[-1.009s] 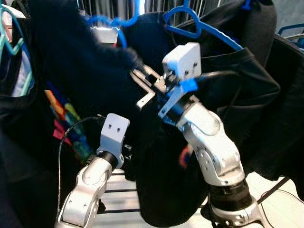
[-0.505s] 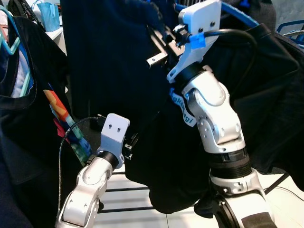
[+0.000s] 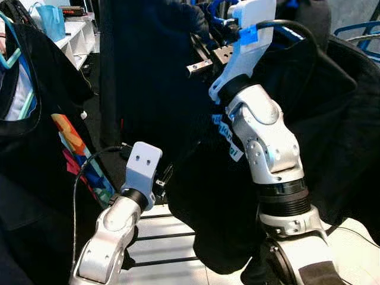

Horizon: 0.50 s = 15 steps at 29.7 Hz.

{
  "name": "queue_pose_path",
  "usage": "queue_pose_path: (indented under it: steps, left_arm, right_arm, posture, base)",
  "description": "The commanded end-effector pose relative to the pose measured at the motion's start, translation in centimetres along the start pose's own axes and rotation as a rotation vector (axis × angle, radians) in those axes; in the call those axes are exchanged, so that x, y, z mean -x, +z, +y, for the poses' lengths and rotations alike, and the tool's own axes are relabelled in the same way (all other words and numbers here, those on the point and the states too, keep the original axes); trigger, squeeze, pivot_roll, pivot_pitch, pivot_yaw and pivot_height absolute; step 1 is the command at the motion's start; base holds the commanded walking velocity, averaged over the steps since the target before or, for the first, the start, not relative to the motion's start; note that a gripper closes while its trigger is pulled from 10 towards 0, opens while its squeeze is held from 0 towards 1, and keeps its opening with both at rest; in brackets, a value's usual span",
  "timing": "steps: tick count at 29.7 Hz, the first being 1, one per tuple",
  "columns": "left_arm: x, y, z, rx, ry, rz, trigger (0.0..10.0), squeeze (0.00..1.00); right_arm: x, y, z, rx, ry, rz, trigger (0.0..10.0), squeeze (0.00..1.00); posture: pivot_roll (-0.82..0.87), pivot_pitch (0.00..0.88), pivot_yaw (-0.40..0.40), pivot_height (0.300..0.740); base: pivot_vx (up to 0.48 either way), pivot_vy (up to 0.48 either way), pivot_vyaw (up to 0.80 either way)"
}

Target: Hang hanger

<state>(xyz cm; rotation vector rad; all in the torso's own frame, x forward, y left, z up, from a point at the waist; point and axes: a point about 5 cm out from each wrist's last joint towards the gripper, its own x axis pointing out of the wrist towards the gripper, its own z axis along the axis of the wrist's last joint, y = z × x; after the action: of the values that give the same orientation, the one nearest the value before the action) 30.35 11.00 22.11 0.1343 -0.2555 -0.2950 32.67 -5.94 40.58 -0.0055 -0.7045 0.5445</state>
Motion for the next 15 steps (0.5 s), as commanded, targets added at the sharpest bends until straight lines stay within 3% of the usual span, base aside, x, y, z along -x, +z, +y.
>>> queue_pose_path:
  steps: [1, 2, 3, 4, 5, 10, 11, 15]
  left_arm:
    - [0.1, -0.4, -0.4, 0.0, -0.004, 0.01, 10.0, 0.0]
    - [0.1, -0.4, -0.4, 0.0, -0.005, 0.01, 10.0, 0.0]
    - [0.0, -0.4, -0.4, 0.001, -0.004, 0.01, 10.0, 0.0]
    - [0.0, -0.4, -0.4, 0.001, -0.004, 0.01, 10.0, 0.0]
    - [0.0, -0.4, -0.4, 0.002, -0.004, 0.01, 10.0, 0.0]
    - [0.0, -0.4, -0.5, 0.003, -0.007, 0.01, 10.0, 0.0]
    - [0.0, -0.4, -0.5, 0.002, -0.007, 0.01, 10.0, 0.0]
    - [0.1, -0.4, -0.5, 0.002, -0.008, 0.011, 10.0, 0.0]
  right_arm:
    - [0.2, 0.5, 0.0, -0.016, 0.004, -0.021, 10.0, 0.11]
    - [0.3, 0.2, 0.1, -0.019, 0.012, -0.009, 10.0, 0.11]
    - [0.4, -0.1, 0.3, -0.021, 0.017, 0.001, 10.0, 0.35]
    - [0.5, -0.3, 0.4, -0.024, 0.021, 0.007, 10.0, 0.35]
    - [0.5, -0.4, 0.5, -0.033, 0.03, 0.011, 10.0, 1.0]
    - [0.9, -0.7, 0.8, -0.048, 0.047, 0.026, 10.0, 1.0]
    - [1.3, -0.8, 1.0, -0.034, 0.045, 0.034, 10.0, 0.0]
    - [2.0, -1.2, 1.2, -0.017, 0.044, 0.039, 10.0, 0.0]
  posture:
    - [-0.08, 0.184, -0.025, 0.74]
    - [-0.08, 0.184, -0.025, 0.74]
    - [-0.08, 0.186, -0.025, 0.74]
    - [-0.08, 0.186, -0.025, 0.74]
    - [-0.08, 0.186, -0.025, 0.74]
    - [-0.08, 0.187, -0.024, 0.74]
    - [-0.08, 0.188, -0.024, 0.74]
    - [-0.08, 0.191, -0.024, 0.74]
  base:
    - [0.0, 0.0, 0.0]
    - [0.0, 0.0, 0.0]
    - [0.0, 0.0, 0.0]
    - [0.0, 0.0, 0.0]
    - [0.0, 0.0, 0.0]
    - [0.0, 0.0, 0.0]
    - [0.0, 0.0, 0.0]
    - [0.0, 0.0, 0.0]
